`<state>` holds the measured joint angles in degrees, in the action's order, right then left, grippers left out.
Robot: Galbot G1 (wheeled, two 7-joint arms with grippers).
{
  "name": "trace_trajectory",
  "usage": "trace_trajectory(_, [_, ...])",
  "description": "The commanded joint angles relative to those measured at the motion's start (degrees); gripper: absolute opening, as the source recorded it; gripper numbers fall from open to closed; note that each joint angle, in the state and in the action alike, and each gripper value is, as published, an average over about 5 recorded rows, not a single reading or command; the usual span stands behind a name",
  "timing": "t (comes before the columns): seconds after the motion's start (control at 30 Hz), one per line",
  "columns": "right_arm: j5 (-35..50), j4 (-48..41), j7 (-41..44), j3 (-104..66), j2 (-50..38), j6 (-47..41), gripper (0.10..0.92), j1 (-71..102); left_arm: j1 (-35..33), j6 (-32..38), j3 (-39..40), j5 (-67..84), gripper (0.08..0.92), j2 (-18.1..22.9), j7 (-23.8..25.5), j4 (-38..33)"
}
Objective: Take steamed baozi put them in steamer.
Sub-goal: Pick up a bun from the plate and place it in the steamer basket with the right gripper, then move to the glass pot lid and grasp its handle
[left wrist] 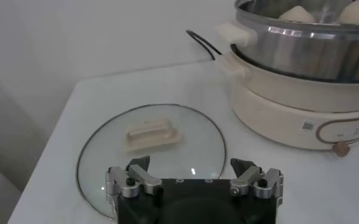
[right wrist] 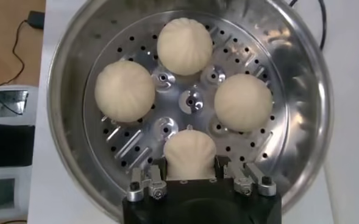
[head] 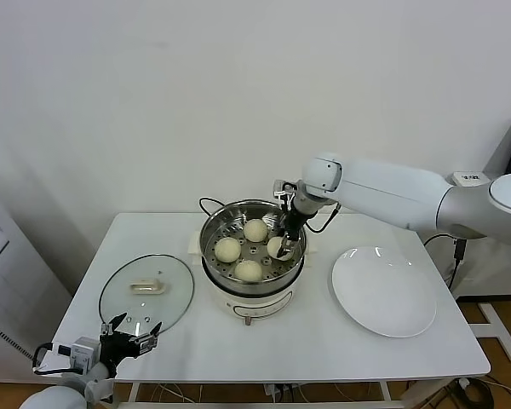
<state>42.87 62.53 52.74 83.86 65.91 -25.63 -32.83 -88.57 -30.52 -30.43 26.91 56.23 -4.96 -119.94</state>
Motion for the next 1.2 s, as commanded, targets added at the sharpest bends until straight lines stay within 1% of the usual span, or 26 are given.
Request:
trace_trajectory(0.03, [-0.76, -0.5, -1.64, -1.94, 0.0, -0.38, 0.6, 2.53, 0.03, 0.02, 0.0, -0.02, 0.823, 0.06, 0.04, 0.2])
trace_trajectory(0.2, [0.57, -0.25, -0.84, -7.32, -3.82, -0.35, 0.745, 1.63, 0.11, 0.08, -0.13, 0.03, 0.823, 0.05, 0.07, 0.4])
trace_trajectory(0.3, [2.55, -0.24, 0.21, -12.95, -7.97, -0.1, 0.804, 1.11, -0.07, 0.22, -0.54, 0.24, 0.823, 0.03, 0.11, 0.45])
trace_trajectory(0.4, [6.45, 0.02, -1.06, -20.72, -12.54, 0.8, 0.82, 2.59, -0.19, 0.47, -1.18, 0.65, 0.823, 0.23, 0.15, 0.54])
trace_trajectory(0.53, [12.65, 3.16, -9.15, -33.87, -19.3, 5.72, 0.822, 11.27, 0.27, 0.8, -1.77, 1.16, 0.823, 0.56, 0.18, 0.79])
trace_trajectory(0.73, [12.68, 10.23, -22.85, -62.16, -27.23, 16.43, 0.823, 35.79, 2.63, 1.23, -1.27, 1.65, 0.823, 0.91, 0.26, 1.61])
trace_trajectory(0.87, [11.11, 15.57, -28.34, -82.16, -27.28, 23.63, 0.823, 54.32, 3.75, 2.28, -1.11, 2.13, 0.823, 1.52, 0.42, 1.96])
trace_trajectory(0.93, [9.88, 18.36, -30.86, -91.49, -25.87, 25.26, 0.823, 63.14, 4.03, 2.9, -1.05, 2.09, 0.823, 1.54, 0.63, 1.94])
trace_trajectory(1.07, [1.33, 23.72, -34.19, -106.42, -21.99, 27.39, 0.823, 78.28, 5.3, 4.02, -0.74, 0.8, 0.823, 1.62, 0.85, 2.23])
trace_trajectory(1.2, [-5.68, 27.6, -37.02, -118.47, -15.38, 27.27, 0.823, 89.93, 6.15, 7.03, -0.36, -4.67, 0.823, 1.86, 1.99, 3.08])
